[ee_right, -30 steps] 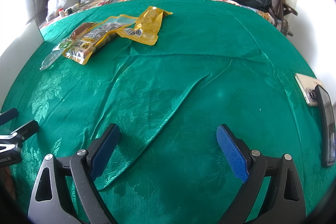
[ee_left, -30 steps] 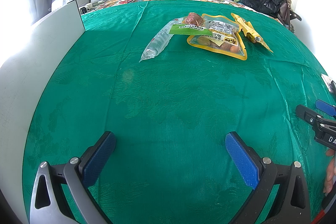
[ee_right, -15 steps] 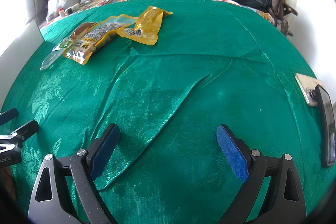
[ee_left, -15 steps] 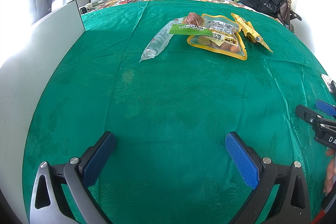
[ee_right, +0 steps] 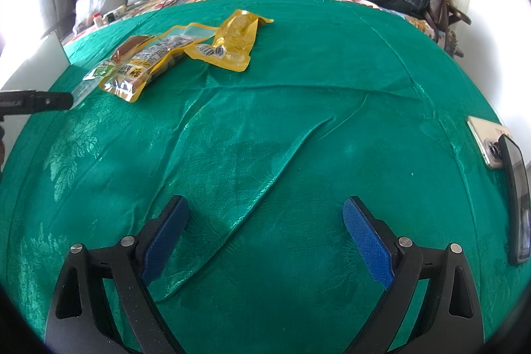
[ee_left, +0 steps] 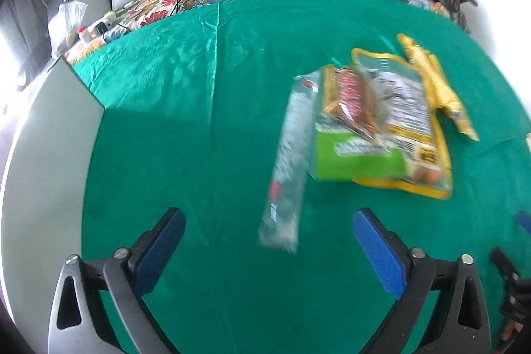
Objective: Organize snacks
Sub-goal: 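Lower the open left tool around the clear ice-pop tube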
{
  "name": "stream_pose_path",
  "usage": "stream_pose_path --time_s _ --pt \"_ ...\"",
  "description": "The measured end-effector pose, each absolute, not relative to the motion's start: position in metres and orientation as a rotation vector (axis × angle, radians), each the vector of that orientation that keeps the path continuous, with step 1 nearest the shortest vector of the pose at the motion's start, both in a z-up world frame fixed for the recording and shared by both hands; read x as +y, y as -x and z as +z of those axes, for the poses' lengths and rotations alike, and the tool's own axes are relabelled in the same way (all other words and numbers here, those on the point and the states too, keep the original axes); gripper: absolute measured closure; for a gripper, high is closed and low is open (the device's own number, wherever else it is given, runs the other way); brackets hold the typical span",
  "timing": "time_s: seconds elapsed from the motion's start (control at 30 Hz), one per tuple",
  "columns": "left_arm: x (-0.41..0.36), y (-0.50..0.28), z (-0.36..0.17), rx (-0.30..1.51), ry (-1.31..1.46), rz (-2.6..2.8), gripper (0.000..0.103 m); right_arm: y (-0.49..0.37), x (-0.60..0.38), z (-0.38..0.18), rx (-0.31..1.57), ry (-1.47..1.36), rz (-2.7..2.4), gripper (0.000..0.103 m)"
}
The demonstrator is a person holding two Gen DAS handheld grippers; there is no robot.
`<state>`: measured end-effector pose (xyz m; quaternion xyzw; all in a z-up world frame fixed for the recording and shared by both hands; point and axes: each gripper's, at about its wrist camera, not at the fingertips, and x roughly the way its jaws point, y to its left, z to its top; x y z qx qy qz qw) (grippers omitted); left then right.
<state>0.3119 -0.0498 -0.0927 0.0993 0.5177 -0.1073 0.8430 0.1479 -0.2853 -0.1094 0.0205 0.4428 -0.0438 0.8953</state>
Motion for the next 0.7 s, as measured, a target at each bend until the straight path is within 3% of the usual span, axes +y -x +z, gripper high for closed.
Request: stream_pose_path --time_s 0.13,0.17,0.2,0.27,0.33,0.57,0.63,0.67,0.7 --pt "-0.051 -0.334 -0.105 1.126 -0.186 -0.253 0.019 -0.148 -0.285 -0.109 0.918 -0.043 -0.091 0.006" --pt "-0.05 -0.336 -0.105 1.118 -0.165 -0.262 0.032 -0.148 -0.285 -0.109 0.918 -0.043 -0.091 0.006" --pt "-0.046 -0.335 -0.102 1.098 -0.135 -0.26 0.056 -0.148 -0.285 -0.109 0.918 -0.043 -0.09 0.006" --pt "-0.043 -0.331 -0.1 1.087 -0.112 -0.246 0.077 -0.148 -0.285 -0.109 0.918 -0.043 -0.09 0.006" --pt "-0.035 -0.321 -0.099 1.096 -0.068 -0.246 0.084 -0.148 -0.285 -0.109 0.918 -0.042 -0.09 0.006" --pt "0.009 -0.234 -0.094 1.134 0.012 -0.218 0.084 -0.148 -0.285 -0.109 0.918 -0.042 -0.091 0.006" --pt "0.016 -0.214 -0.093 1.123 0.003 -0.222 0.08 -0.148 -0.285 -0.11 0.918 -0.042 -0.091 0.006" --pt "0.017 -0.21 -0.093 1.115 -0.004 -0.217 0.065 -0.148 -0.285 -0.11 0.918 -0.042 -0.09 0.006" --pt "0.017 -0.209 -0.093 1.108 -0.01 -0.207 0.038 -0.148 -0.285 -0.11 0.918 -0.042 -0.09 0.006"
